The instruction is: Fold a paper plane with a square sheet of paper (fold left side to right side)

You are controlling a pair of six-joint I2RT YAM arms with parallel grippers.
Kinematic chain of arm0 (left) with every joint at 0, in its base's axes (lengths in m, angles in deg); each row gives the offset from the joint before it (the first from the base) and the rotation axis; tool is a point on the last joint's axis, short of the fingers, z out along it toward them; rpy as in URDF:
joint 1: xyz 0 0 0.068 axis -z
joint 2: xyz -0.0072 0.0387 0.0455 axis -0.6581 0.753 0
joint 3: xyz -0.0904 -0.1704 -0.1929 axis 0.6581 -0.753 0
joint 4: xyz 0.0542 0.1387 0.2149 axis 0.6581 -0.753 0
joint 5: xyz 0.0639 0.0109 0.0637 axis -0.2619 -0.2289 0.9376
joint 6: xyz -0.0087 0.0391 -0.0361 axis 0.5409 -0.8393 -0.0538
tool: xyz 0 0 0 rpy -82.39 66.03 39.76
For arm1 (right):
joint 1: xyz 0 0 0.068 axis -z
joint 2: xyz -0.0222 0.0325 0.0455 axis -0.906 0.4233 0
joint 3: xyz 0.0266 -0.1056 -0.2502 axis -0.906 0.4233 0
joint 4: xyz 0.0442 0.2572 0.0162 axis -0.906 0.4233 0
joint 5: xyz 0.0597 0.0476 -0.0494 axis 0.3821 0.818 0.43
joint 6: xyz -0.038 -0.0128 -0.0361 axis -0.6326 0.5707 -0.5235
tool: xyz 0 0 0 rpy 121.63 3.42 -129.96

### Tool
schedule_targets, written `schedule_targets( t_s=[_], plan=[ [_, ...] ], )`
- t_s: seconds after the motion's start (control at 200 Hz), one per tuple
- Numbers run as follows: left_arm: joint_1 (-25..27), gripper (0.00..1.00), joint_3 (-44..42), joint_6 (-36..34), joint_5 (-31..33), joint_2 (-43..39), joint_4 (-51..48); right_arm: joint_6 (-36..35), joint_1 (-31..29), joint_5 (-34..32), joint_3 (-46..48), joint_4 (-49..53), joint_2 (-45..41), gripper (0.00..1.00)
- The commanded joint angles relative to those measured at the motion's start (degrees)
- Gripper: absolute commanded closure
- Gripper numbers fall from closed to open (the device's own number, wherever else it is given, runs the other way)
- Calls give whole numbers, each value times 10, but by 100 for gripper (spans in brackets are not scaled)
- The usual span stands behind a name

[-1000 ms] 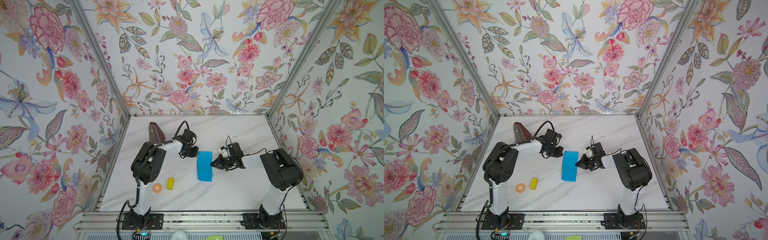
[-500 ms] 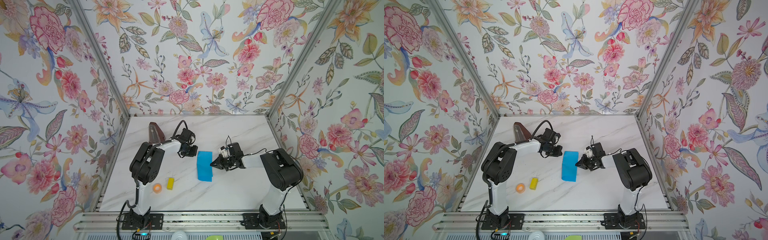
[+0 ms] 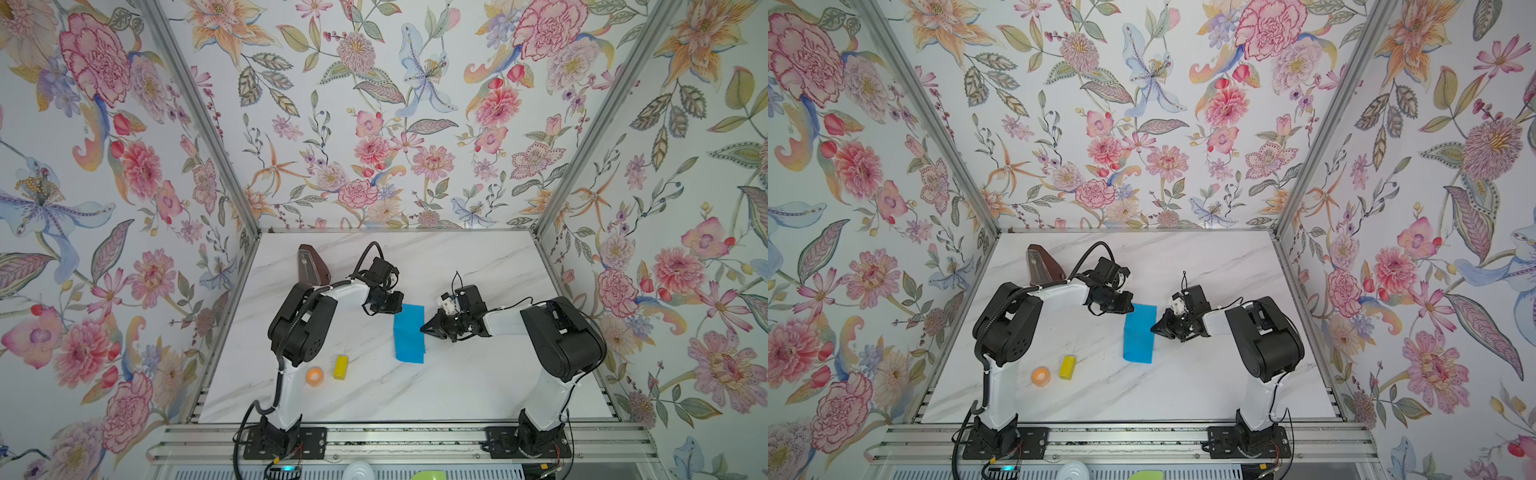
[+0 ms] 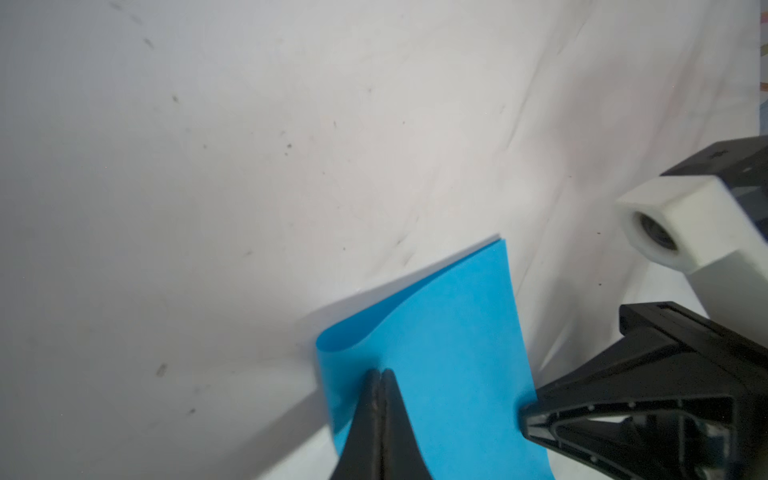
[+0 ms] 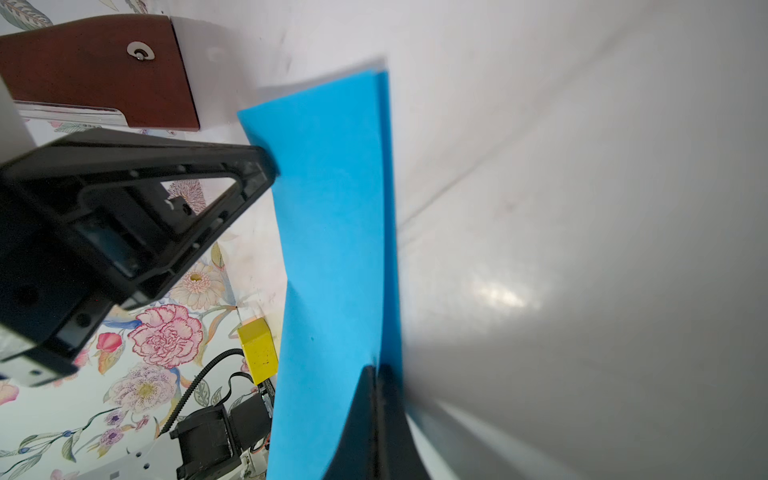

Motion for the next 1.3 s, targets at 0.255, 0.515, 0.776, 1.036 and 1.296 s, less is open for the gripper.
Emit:
schedule_targets(
  t_s=[0.255,0.515,0.776,1.036,1.296],
  plan=[
    [-37,100,-8,-26,58,40,-27,-11,-4,-42,13,66,15,100],
    [-59,100,-34,-33,75,37,-23,-10,-4,-43,13,69,12,100],
    [-54,100,-44,-24,36,-47,-20,-10,-4,-44,12,68,14,100],
    [7,100,-81,-15,12,-110,-41,-9,-4,-43,12,66,19,100],
    [60,100,-106,10,-5,-108,-27,-11,-3,-41,13,68,21,100]
  ],
)
